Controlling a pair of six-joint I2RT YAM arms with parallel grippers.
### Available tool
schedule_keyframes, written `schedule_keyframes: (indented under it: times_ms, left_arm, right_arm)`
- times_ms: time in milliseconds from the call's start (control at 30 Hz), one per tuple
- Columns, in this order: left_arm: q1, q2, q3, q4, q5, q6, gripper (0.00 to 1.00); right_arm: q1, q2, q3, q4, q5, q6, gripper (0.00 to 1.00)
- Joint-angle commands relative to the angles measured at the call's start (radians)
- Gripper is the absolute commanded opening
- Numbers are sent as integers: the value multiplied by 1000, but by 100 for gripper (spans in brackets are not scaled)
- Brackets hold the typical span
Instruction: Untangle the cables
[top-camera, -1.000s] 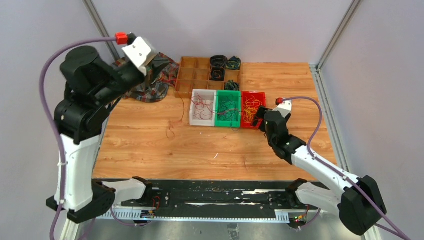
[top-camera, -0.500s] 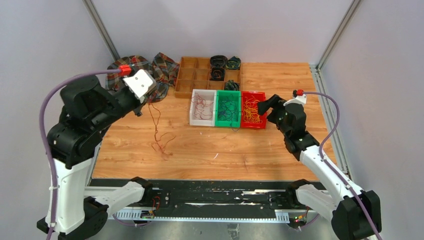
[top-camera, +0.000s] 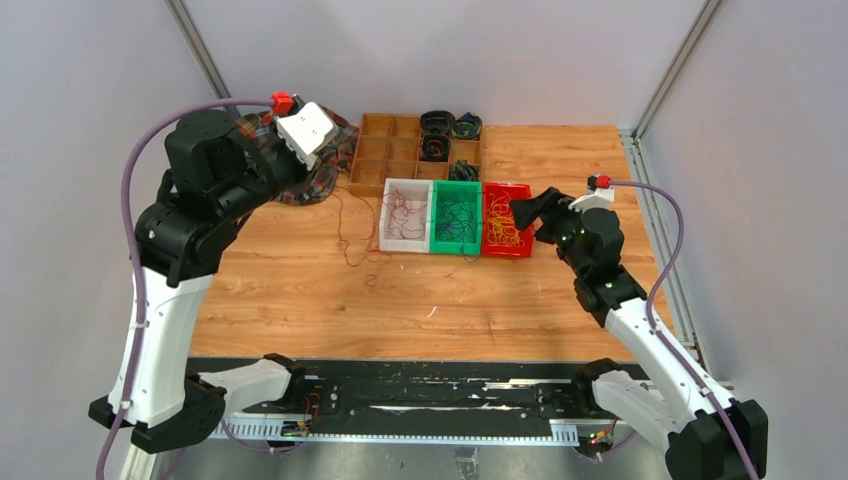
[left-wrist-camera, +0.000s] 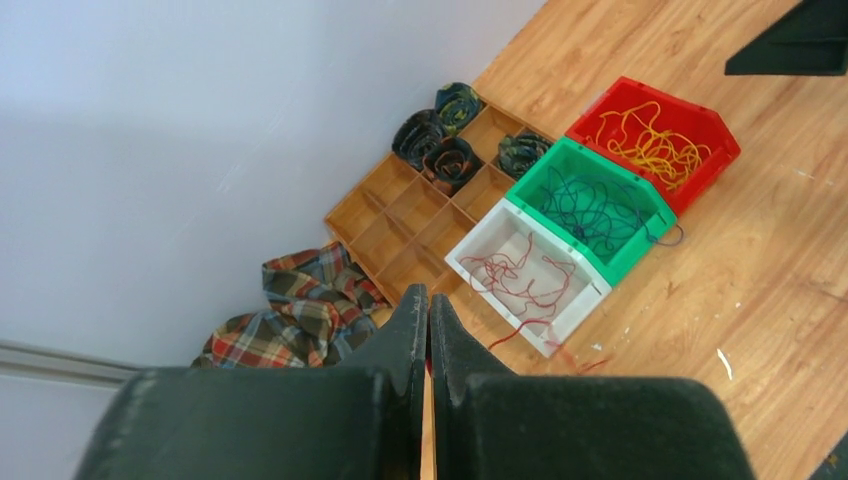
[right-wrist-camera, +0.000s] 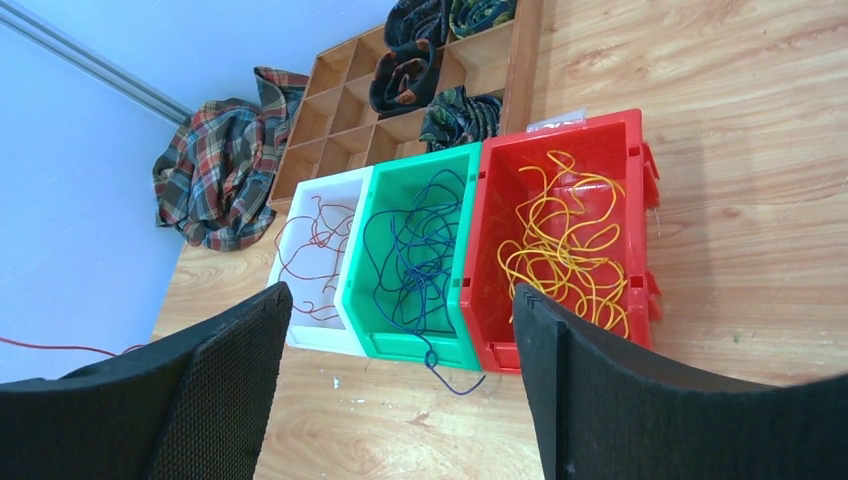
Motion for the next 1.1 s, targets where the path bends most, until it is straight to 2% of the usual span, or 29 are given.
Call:
schedule_keyframes:
  times_ms: [0, 200, 600, 833, 1067]
  left_arm:
    - [6, 47, 2, 116, -9, -32, 1]
    - [6, 136, 2, 225, -22, -43, 0]
    - [3, 309, 67, 388, -13, -173, 0]
    - [3, 355, 84, 414, -31, -165, 0]
    - [4, 411, 173, 393, -41, -144, 0]
  right_arm:
    - [-13, -25, -2, -18, 6, -55, 80]
    - [-13, -30, -7, -57, 27, -71, 76]
    - [-13, -56, -47, -50, 43, -83, 74]
    - [-14, -46, -60, -49, 45, -84, 73]
    - [-14, -34, -65, -49, 45, -79, 72]
